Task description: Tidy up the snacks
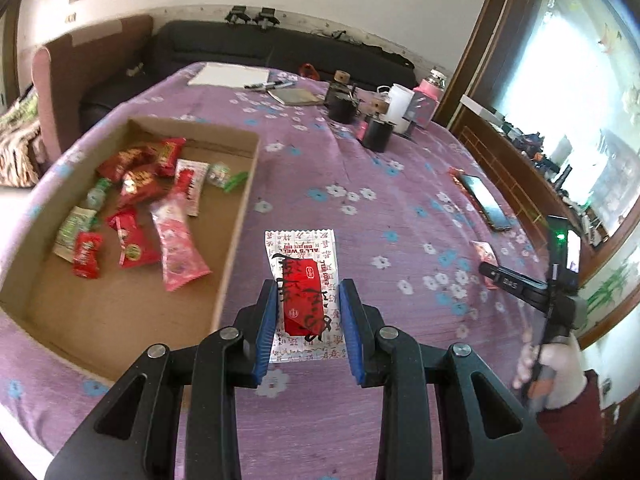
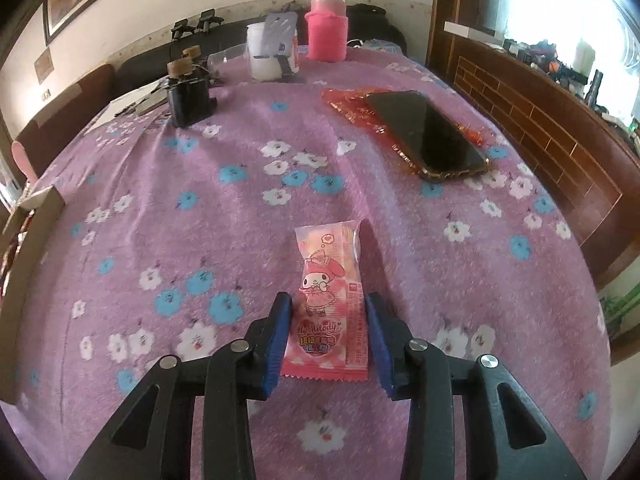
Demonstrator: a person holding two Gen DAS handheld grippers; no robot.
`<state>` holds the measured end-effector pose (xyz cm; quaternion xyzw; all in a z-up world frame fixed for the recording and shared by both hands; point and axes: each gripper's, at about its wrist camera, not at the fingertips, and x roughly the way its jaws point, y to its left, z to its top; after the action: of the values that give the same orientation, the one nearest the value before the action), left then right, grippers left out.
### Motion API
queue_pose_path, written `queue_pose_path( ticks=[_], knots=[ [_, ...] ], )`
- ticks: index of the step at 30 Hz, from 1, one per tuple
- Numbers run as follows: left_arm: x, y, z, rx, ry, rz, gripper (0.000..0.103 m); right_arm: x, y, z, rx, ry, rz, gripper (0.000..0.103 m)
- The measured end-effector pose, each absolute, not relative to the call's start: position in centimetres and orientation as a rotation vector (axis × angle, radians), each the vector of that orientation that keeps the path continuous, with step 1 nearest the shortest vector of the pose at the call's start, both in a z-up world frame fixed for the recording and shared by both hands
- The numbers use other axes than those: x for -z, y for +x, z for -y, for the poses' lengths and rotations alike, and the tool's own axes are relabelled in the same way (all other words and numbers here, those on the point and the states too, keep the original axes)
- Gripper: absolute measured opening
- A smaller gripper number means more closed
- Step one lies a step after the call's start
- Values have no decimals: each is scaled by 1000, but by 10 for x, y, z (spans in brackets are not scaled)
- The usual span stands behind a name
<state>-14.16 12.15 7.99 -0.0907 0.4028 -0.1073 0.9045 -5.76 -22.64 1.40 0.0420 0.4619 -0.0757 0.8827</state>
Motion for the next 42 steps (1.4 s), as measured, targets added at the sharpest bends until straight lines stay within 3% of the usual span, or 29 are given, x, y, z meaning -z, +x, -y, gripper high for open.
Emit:
queue_pose_path(
  ticks=[12,13,14,16,21,24,28,34,42],
  knots=[
    [-85,-156,-115,183,-100,-788,28,-36,-89,183,12,88,-922,39],
    [-85,-157,-114,182,-96,-786,28,-38,-91,179,1,86,-918,37],
    [-86,-158,-113,182,-94,-785,28,-40,-94,176,-8,84,-914,28],
    [-86,-160,-112,183,-90,-784,28,-42,-97,170,-30,84,-915,21],
    [-85,-164,-110,193,-91,-792,28,-40,-102,160,-40,58,-917,19],
    [-84,-167,-108,199,-85,-794,28,-40,-106,173,-21,111,-902,21],
    [-80,-169,-103,214,-85,-804,28,-38,-112,197,-6,219,-898,39],
    [-67,-167,-84,287,-94,-843,28,-27,-114,213,-53,357,-937,53],
    [-31,-153,-61,352,-107,-965,29,-20,-93,184,-61,332,-957,58]
  ],
)
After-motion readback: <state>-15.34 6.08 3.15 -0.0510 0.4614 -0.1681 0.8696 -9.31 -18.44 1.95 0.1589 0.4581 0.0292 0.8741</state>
